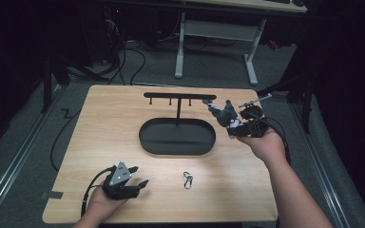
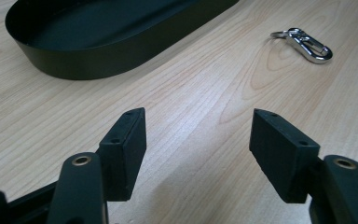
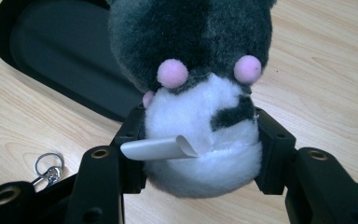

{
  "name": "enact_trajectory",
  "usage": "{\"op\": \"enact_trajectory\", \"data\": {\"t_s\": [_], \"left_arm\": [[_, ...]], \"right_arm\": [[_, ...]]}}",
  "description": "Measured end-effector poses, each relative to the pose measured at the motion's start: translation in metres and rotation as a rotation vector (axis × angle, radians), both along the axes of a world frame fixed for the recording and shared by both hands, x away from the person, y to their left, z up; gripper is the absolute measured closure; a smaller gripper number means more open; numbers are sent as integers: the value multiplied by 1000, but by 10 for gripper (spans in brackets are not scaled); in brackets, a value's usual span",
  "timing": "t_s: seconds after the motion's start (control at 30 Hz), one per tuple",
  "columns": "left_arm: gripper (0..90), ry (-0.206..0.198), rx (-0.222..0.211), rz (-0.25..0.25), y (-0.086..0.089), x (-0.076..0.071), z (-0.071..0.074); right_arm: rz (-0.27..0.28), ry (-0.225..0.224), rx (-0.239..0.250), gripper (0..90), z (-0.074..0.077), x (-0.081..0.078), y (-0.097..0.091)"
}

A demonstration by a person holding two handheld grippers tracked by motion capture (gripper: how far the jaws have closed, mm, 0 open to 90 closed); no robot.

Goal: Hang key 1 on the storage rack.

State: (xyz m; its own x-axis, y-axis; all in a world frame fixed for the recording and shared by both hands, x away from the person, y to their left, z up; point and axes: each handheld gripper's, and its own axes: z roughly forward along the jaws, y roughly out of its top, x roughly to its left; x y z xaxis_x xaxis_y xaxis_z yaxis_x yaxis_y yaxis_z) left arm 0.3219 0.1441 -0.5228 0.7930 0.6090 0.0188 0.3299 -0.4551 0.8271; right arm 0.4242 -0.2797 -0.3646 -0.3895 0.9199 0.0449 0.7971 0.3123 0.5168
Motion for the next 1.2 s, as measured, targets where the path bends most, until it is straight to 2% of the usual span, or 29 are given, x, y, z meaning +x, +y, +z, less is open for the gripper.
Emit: {"op": "enact_trajectory", "data": {"t_s": [0.1, 0.2, 0.33, 0.4, 0.47, 0.57, 0.6, 0.67, 0.9, 0.97, 1.0, 1.03, 1.1, 1.2], "left_arm": [[373, -4, 0, -2, -1, -2, 1], [374, -24, 10, -13, -3, -4, 3], [374, -23, 14, -18, -4, -5, 2], [374, -23, 18, -21, -4, -6, 2], [375, -29, 28, -25, -5, -7, 2], [375, -32, 37, -25, -5, -8, 1], [375, -38, 46, -24, -5, -9, 2], [375, -41, 42, -23, -6, -9, 3], [376, -37, 42, -17, -5, -10, 3], [376, -36, 43, -18, -5, -10, 2], [376, -36, 48, -20, -5, -10, 2], [376, -37, 47, -20, -6, -10, 1], [376, -40, 62, -29, -6, -10, 1], [376, -42, 63, -25, -7, -10, 1]], "right_arm": [[-3, -1, 3, 477, -3, 0, -1], [-12, 2, 20, 477, -10, 3, -1], [-9, 3, 30, 475, -18, 7, 1], [-8, 6, 30, 474, -20, 7, 2], [5, 11, 26, 474, -30, 11, 6], [4, 12, 25, 472, -36, 13, 9], [16, 6, 3, 469, -41, 14, 13], [33, -3, -5, 466, -44, 16, 18], [24, -4, 13, 459, -51, 25, 24], [22, 1, 10, 439, -54, 29, 24], [11, 7, 16, 367, -57, 31, 24], [11, 7, 16, 367, -57, 31, 24], [0, 4, 20, 310, -60, 33, 24], [-5, -12, 40, 300, -60, 32, 23]]}}
